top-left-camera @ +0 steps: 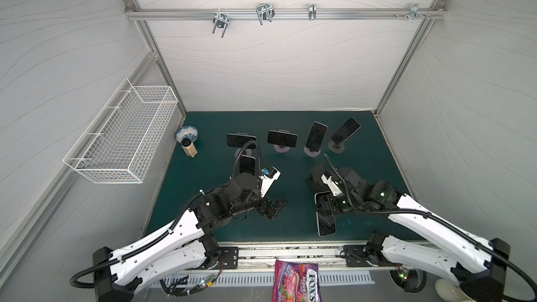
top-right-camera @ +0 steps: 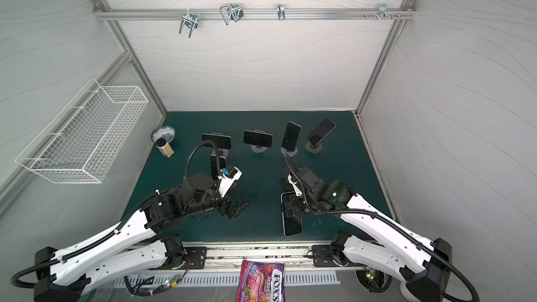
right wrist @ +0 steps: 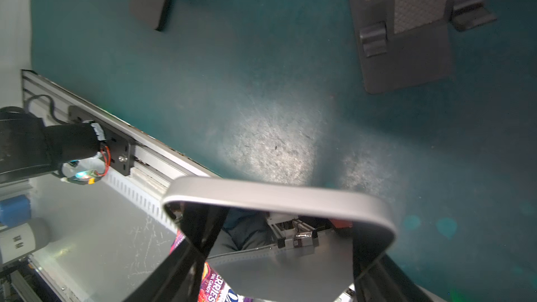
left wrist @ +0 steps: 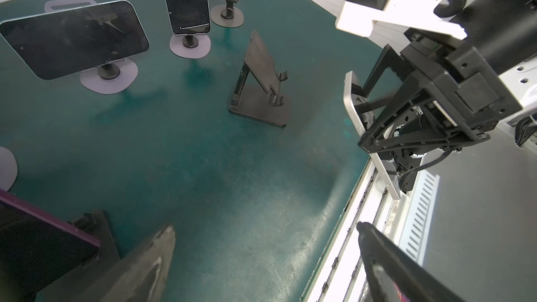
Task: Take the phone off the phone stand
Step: 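Carry the phone toward the robot while the left gripper nears the pink phone, then lower the white-framed phone flat onto the table with the right gripper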
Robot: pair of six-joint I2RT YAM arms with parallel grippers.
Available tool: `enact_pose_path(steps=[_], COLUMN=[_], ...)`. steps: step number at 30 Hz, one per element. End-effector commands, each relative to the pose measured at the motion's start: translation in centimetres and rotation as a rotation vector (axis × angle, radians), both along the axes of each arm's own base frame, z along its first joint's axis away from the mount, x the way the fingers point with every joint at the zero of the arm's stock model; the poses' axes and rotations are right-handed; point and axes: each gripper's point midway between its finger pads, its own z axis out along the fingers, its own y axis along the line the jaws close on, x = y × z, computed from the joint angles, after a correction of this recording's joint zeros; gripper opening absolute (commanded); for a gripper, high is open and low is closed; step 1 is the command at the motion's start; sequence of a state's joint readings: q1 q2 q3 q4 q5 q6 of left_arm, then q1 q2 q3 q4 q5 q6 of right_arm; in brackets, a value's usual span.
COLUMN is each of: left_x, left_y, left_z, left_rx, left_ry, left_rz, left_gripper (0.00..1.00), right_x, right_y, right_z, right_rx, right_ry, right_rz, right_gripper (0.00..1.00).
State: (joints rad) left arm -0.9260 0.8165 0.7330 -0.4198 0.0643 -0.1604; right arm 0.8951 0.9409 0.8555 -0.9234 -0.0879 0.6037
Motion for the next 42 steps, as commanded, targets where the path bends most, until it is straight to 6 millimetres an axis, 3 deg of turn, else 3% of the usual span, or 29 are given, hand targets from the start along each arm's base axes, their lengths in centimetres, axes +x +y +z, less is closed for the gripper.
enact_pose_path(steps=[1, 12, 30, 42], left_x=[0.1, 0.3, 1.1, 0.7], left_y=[-0.6, -1.6, -2.6, -2.1], left_z=[1.2, 1.7, 2.5, 1.7], left_rx=[-0.031, -0.021, -0.053, -0.061], left_ry=[-0.002, 0.002, -0.006, 0.011], left_rz=[-0.005, -0.034, -0.027, -0.014], left_gripper=[0.99, 0.99, 0.99, 0.99], right_x=[-0.4, 1.2, 1.1, 1.4], right_y=[-1.1, -2.9, -3.2, -3.0], right_z=[-0.5, -3.0, -4.6, -5.6], right_rx=[-0.035, -0.019, -0.072, -0.077], right_ry=[0.031, 0.1, 0.146, 0.166], right_rz=[-0.003, -0.083, -0.088, -0.129], right_gripper=[0.6, 0.6, 0.6, 0.59])
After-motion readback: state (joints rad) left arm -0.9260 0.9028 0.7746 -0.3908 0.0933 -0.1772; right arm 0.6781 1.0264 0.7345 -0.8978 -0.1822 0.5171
